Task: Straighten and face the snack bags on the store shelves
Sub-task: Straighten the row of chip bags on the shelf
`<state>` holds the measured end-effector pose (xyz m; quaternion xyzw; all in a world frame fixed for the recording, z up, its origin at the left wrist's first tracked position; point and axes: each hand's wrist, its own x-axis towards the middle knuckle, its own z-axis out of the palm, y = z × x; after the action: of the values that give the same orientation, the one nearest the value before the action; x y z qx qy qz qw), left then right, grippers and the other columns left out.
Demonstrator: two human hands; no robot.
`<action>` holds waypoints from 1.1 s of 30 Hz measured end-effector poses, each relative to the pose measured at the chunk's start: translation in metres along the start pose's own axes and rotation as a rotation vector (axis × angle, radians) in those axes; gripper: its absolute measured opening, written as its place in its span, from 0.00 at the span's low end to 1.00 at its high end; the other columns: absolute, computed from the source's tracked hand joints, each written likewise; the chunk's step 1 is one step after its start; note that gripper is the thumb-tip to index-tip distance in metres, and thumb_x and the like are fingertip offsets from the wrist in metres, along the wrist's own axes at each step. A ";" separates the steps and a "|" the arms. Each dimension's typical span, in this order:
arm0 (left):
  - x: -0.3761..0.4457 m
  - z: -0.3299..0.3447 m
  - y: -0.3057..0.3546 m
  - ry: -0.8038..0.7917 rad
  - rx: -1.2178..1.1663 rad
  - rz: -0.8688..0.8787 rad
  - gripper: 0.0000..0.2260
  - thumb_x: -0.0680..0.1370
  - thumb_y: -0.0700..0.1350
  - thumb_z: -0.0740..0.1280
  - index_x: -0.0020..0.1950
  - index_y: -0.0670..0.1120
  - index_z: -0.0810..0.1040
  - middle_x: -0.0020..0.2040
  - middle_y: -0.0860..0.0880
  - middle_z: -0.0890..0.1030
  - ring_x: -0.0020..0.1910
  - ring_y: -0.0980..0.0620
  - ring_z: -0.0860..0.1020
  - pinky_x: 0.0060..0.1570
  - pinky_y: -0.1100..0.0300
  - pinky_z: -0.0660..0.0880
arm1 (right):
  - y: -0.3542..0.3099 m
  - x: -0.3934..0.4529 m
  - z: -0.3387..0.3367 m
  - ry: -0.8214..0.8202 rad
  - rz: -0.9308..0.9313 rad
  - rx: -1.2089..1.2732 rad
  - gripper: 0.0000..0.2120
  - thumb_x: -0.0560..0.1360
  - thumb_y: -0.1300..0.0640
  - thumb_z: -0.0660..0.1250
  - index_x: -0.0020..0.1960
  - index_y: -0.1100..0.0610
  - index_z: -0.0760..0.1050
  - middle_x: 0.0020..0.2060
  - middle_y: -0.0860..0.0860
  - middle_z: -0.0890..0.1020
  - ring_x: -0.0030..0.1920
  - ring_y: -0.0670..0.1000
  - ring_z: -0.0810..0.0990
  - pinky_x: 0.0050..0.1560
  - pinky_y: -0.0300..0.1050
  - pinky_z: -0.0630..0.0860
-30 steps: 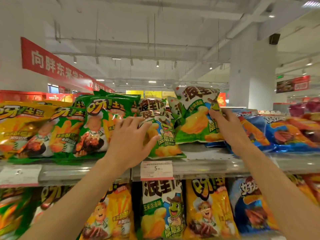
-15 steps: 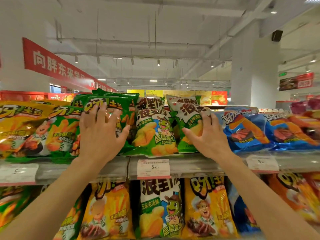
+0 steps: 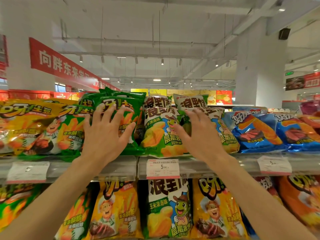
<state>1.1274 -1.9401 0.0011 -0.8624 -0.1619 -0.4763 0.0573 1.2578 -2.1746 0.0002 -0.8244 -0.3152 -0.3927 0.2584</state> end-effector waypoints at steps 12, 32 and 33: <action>-0.001 0.006 -0.003 -0.059 -0.031 0.035 0.34 0.79 0.68 0.41 0.83 0.58 0.54 0.85 0.49 0.51 0.83 0.45 0.47 0.78 0.37 0.51 | -0.025 0.008 0.036 -0.274 0.098 0.153 0.40 0.81 0.33 0.55 0.83 0.45 0.38 0.83 0.50 0.45 0.83 0.58 0.48 0.79 0.60 0.54; -0.004 0.016 0.003 -0.094 0.011 0.063 0.35 0.78 0.70 0.38 0.84 0.58 0.44 0.84 0.51 0.42 0.83 0.49 0.38 0.81 0.42 0.42 | 0.046 0.004 0.003 -0.198 0.243 -0.273 0.36 0.84 0.40 0.54 0.84 0.52 0.42 0.83 0.56 0.41 0.82 0.60 0.39 0.80 0.62 0.40; -0.004 0.016 0.003 -0.094 0.009 0.062 0.35 0.78 0.70 0.38 0.84 0.57 0.44 0.84 0.51 0.42 0.83 0.49 0.38 0.81 0.42 0.43 | 0.047 0.004 0.002 -0.205 0.238 -0.244 0.36 0.83 0.43 0.56 0.84 0.52 0.43 0.83 0.56 0.42 0.83 0.60 0.42 0.80 0.63 0.43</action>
<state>1.1392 -1.9396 -0.0110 -0.8881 -0.1395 -0.4327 0.0681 1.2945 -2.2035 -0.0061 -0.9167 -0.1904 -0.3088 0.1677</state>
